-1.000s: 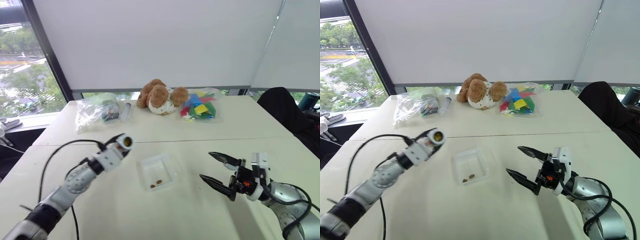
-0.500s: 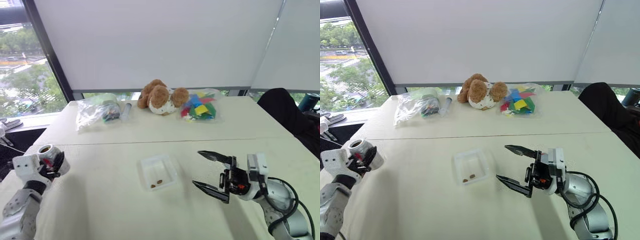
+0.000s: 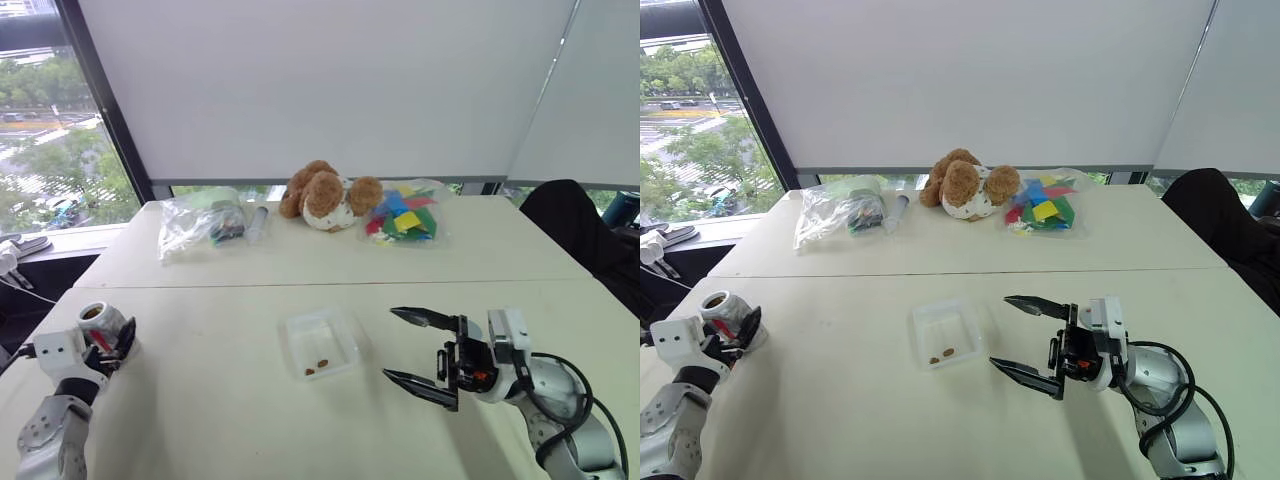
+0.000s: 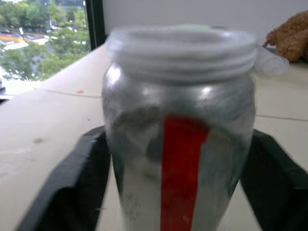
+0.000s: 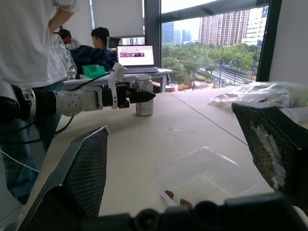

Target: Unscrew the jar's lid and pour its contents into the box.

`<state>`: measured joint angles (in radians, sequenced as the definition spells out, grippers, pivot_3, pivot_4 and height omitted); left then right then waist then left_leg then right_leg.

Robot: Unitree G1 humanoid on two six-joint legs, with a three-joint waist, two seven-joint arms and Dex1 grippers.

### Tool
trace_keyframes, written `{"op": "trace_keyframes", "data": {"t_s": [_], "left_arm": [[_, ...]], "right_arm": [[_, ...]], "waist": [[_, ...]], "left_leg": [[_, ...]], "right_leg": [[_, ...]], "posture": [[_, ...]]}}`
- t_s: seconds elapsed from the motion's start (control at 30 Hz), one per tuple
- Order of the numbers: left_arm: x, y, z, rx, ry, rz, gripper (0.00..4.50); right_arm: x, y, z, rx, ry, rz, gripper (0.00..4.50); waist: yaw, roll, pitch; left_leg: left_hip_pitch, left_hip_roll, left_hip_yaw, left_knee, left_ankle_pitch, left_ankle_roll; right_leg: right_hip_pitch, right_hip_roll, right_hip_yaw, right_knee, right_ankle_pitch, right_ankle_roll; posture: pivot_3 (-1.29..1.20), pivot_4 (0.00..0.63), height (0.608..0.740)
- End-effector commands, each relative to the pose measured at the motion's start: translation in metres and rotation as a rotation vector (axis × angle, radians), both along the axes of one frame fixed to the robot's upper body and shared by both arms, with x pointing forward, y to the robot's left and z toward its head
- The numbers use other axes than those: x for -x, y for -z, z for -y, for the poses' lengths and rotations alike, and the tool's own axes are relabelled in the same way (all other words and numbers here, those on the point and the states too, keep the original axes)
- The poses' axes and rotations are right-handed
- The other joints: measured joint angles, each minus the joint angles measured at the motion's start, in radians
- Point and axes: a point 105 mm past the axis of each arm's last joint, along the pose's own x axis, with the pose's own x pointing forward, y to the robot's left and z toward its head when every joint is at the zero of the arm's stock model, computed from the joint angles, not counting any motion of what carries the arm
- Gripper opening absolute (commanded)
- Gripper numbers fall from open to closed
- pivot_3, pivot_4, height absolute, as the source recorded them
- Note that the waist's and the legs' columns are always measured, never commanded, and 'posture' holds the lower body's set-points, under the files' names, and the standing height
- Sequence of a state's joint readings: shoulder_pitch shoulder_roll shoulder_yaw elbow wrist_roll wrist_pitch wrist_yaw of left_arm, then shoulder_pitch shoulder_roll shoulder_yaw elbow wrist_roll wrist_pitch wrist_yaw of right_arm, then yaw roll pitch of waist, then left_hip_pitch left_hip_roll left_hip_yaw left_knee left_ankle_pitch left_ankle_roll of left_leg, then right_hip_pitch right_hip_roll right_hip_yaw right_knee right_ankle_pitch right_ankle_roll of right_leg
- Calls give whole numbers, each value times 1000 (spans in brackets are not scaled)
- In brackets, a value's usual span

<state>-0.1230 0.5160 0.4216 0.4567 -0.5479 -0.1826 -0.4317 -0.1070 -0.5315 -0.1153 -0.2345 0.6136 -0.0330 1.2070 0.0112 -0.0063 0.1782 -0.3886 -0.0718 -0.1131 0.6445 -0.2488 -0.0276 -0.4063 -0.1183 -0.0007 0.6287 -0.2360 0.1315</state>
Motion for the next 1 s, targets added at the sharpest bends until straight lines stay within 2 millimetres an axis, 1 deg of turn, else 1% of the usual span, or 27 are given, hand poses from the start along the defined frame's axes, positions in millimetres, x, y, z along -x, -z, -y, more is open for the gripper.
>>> {"op": "trace_keyframes", "data": {"t_s": [0.03,0.17,0.23,0.37,0.43,0.57,0.63,0.7,0.77,0.87,0.93,1.0], "left_arm": [[6,-12,-6,-34,2,24,4451],[13,-7,-4,-60,30,-23,4451],[17,-3,-3,-66,48,-48,4451],[26,-2,-6,-79,61,-75,4451],[33,-1,-6,-113,87,-102,4451],[55,-2,-11,-180,130,-162,4451],[73,0,-5,-278,222,-226,4451],[85,-3,2,-343,293,-261,4451],[99,-6,18,-431,425,-309,4451],[123,-7,49,-620,664,-367,4451],[129,-8,57,-669,744,-379,4451],[124,-16,59,-659,756,-355,4451]], "right_arm": [[5,-8,7,14,20,23,4500],[9,-4,18,35,69,-12,4500],[12,-1,27,44,105,-31,4500],[18,4,43,56,178,-52,4500],[22,7,50,67,201,-61,4500],[29,10,62,104,228,-73,4500],[34,11,68,143,228,-74,4500],[37,11,73,169,226,-77,4500],[42,9,78,197,217,-91,4500],[51,13,83,253,192,-127,4500],[52,15,85,280,179,-139,4500],[49,14,86,289,178,-133,4500]], "waist": [[0,0,0],[2,0,0],[2,0,0],[2,-1,0],[1,-1,0],[0,-1,0],[-1,-1,-1],[0,0,-1],[2,-2,-1],[4,-2,-2],[5,-1,-2],[3,-1,-1]], "left_leg": [[0,0,0,0,0,0],[0,0,0,0,0,0],[0,0,0,0,0,0],[-1,1,0,0,0,0],[-1,1,0,0,0,0],[-1,1,0,-1,-1,1],[-1,2,1,-1,-1,1],[-2,3,2,-2,-2,1],[-2,3,2,-2,-2,1],[-4,5,2,-2,-4,-1],[-4,4,3,-3,-5,0],[-4,6,3,-3,-5,0]], "right_leg": [[0,0,0,0,0,0],[0,0,0,0,0,0],[0,0,0,0,0,0],[0,0,0,-1,-2,-3],[0,0,0,-1,-2,-4],[0,-1,0,-2,-3,-5],[0,-1,0,-3,-5,-7],[0,-1,0,-6,-6,-9],[0,-1,0,-9,-5,-9],[2,-3,1,-14,-5,-10],[3,-4,1,-16,-5,-10],[2,-4,1,-16,-6,-10]], "posture": [[0,150,740],[0,150,740],[0,150,740],[0,150,740],[0,150,740],[0,150,740],[0,150,740],[0,150,740],[0,150,740],[0,150,740],[0,150,740],[0,150,740]]}}
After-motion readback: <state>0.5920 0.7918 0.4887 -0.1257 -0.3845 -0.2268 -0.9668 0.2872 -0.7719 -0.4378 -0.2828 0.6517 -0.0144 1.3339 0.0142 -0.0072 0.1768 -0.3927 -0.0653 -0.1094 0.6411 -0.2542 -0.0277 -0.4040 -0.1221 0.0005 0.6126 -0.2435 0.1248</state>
